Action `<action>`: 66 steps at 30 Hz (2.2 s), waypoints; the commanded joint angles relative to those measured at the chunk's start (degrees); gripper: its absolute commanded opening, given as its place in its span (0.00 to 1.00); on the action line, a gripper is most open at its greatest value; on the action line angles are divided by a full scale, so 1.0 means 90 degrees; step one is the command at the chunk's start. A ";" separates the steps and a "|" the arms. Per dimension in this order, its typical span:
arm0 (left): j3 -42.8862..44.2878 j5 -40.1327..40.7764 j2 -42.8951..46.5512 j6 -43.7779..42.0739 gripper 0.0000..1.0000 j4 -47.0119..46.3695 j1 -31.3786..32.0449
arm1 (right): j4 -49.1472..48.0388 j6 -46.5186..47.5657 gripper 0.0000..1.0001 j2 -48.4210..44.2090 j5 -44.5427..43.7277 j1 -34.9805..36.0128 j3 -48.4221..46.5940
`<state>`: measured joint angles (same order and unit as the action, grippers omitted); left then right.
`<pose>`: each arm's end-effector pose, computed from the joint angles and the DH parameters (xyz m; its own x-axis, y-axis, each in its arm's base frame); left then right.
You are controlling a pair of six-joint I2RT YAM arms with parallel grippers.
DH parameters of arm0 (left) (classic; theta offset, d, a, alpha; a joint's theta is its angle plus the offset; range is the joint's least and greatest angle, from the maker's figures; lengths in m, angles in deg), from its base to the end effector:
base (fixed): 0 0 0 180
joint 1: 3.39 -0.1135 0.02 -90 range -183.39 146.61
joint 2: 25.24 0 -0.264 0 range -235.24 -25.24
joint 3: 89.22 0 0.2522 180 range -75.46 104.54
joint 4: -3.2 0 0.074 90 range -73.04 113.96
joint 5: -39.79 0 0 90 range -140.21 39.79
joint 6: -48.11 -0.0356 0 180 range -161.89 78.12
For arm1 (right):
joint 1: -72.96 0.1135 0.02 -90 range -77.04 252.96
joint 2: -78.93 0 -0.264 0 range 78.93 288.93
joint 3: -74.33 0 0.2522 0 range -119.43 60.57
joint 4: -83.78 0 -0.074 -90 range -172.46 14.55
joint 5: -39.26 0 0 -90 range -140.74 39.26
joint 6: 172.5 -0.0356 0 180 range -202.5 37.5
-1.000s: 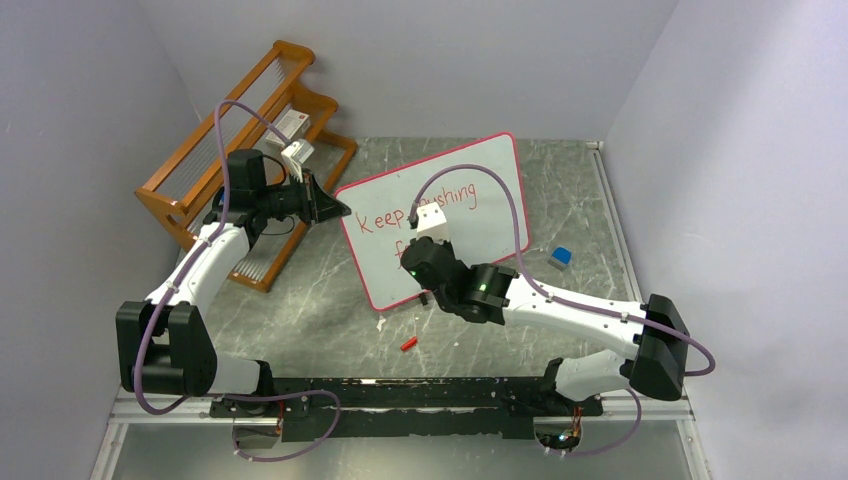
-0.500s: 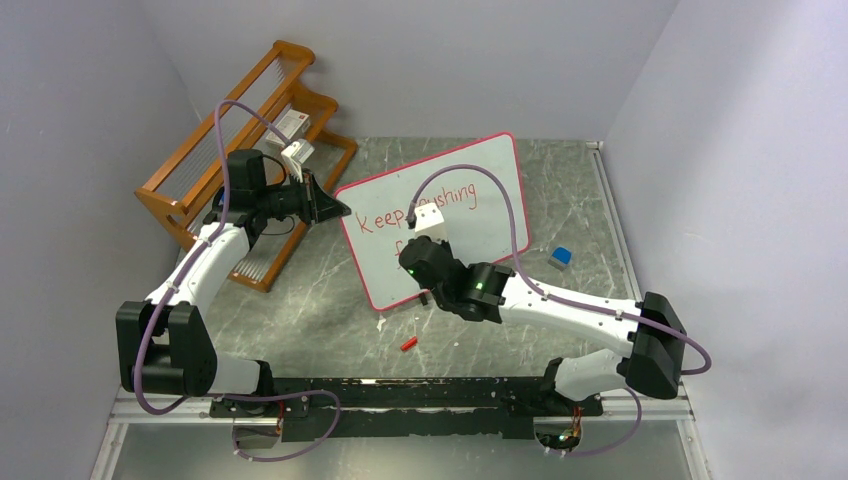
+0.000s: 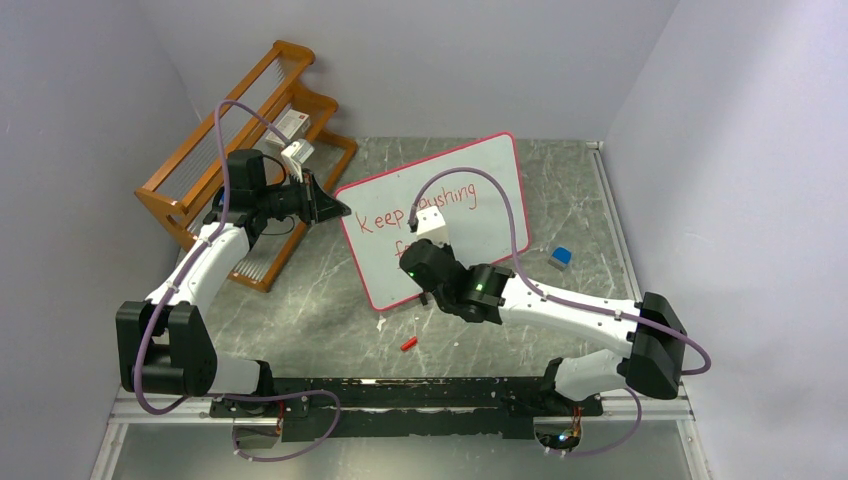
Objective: Write a sentence on the whiteboard
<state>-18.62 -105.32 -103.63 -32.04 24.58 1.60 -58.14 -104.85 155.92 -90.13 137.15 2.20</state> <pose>0.2955 -0.0551 0.2919 -0.6090 -0.0451 -0.7919 0.6689 0.5073 -0.5433 0.1449 0.2478 0.2802 -0.4620 -0.2802 -0.8415 -0.3436 0.9312 -0.1215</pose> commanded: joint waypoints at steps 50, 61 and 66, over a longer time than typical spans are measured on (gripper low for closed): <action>-0.0056 0.0853 -0.0235 -0.0732 0.05 0.0432 0.0129 | -0.0436 0.0156 0.00 -0.0113 -0.0303 -0.0051 0.0042; -0.0056 0.0869 -0.0235 -0.0732 0.05 0.0433 0.0129 | -0.0469 0.0183 0.00 -0.0184 -0.0453 -0.0068 0.0050; -0.0056 0.0863 -0.0230 -0.0733 0.05 0.0434 0.0129 | -0.0359 0.0096 0.00 -0.0211 -0.0484 -0.0128 0.0086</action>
<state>-18.62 -105.28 -103.74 -32.04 24.56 1.60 -60.37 -103.04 155.44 -92.23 136.97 3.01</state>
